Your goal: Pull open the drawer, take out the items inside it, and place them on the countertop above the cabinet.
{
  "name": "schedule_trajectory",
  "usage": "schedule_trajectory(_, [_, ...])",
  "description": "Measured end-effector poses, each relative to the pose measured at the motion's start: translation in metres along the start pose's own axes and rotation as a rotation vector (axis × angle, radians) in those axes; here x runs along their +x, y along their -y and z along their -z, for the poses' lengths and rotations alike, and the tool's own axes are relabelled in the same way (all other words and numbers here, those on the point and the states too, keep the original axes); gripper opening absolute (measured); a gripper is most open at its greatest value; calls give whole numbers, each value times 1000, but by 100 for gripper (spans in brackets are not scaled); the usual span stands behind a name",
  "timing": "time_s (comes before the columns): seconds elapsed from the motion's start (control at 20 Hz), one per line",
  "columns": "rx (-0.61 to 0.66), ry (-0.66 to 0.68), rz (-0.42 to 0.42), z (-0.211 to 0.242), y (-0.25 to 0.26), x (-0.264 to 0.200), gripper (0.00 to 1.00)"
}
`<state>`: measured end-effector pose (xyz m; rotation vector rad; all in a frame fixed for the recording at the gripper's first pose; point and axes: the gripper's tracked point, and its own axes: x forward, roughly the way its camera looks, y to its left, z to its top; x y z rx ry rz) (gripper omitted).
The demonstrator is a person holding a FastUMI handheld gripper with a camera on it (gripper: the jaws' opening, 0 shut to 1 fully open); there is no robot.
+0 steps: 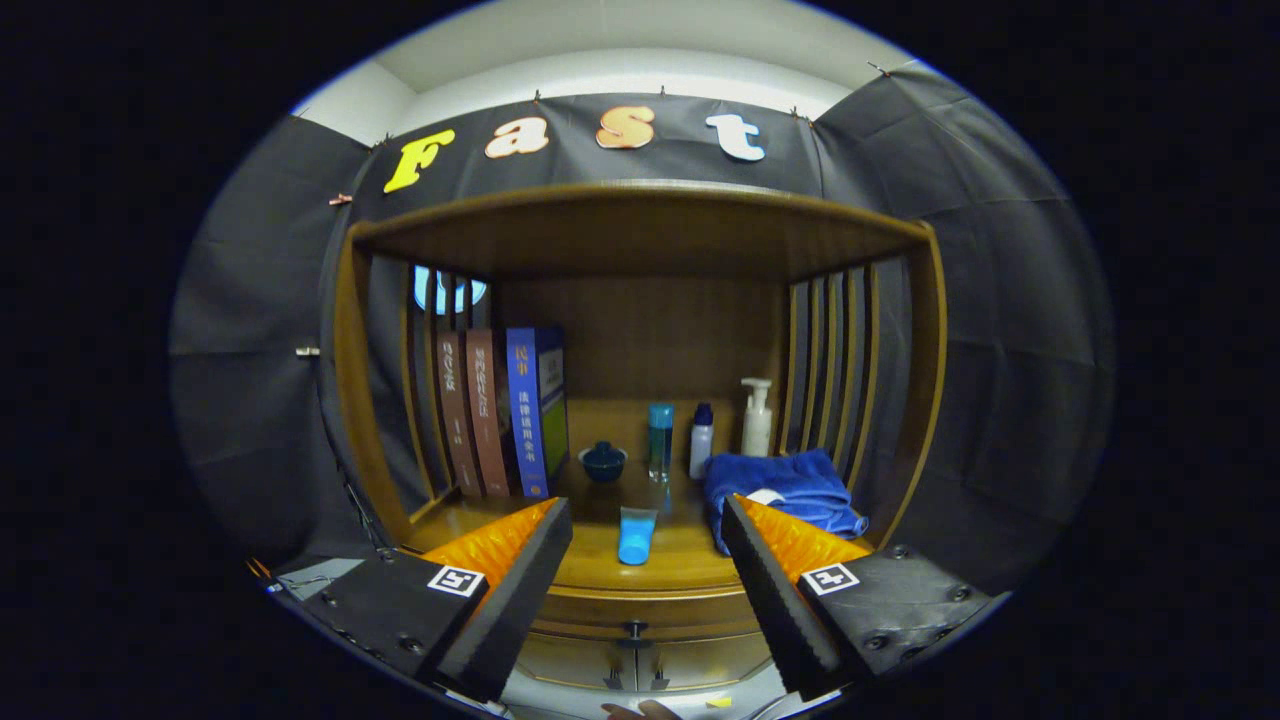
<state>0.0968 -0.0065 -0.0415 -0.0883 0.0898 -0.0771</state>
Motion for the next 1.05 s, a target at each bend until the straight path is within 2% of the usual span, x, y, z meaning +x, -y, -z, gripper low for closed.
schedule_trajectory(0.3, [-6, 91, -5, -36, 4, -43, 99])
schedule_trajectory(1.05, [-1, 115, -3, -42, 6, -44, 99])
